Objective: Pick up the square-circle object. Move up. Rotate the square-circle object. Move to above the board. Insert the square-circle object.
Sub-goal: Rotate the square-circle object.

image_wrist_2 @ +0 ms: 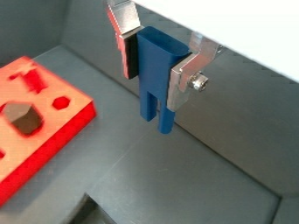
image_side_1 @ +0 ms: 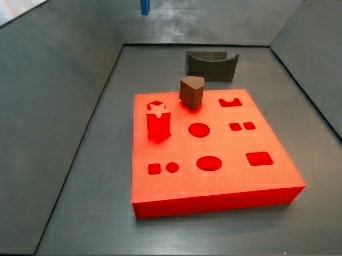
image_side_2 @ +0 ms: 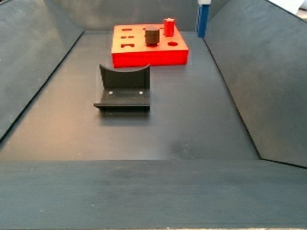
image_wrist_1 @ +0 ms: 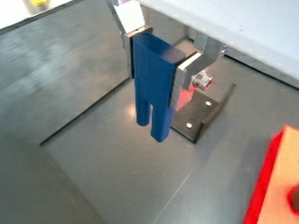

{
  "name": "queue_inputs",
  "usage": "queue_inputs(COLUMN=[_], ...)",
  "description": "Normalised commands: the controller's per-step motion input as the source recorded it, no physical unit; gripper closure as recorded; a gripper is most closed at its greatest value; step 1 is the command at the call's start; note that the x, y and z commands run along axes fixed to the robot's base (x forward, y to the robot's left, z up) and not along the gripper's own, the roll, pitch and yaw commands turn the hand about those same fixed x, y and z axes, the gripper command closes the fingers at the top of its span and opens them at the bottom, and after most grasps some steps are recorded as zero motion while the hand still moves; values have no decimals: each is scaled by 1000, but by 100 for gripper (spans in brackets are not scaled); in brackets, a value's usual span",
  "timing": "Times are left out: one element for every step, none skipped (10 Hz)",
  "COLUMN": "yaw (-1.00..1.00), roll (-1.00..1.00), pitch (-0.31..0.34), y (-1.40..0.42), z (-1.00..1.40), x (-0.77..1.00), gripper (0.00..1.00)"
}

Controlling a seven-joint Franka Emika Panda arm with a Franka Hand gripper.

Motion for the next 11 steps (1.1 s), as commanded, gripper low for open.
queue_inputs(yaw=[-1000,-1000,-1000,-1000,-1000,-1000,-1000,-1000,-1000,-1000,-1000], roll=[-6,-7,-8,-9,-10,-11,-13,-5,-5,-6,-6], pitch=[8,9,10,11,12,14,16,6,7,7,8], y=[23,23,23,23,23,23,23,0,0,3,6], z=[-16,-16,-16,-16,-16,-16,-16,0,0,0,0], x=[34,34,33,33,33,33,33,0,0,0,0], gripper=[100,100,100,100,100,100,100,100,100,100,100])
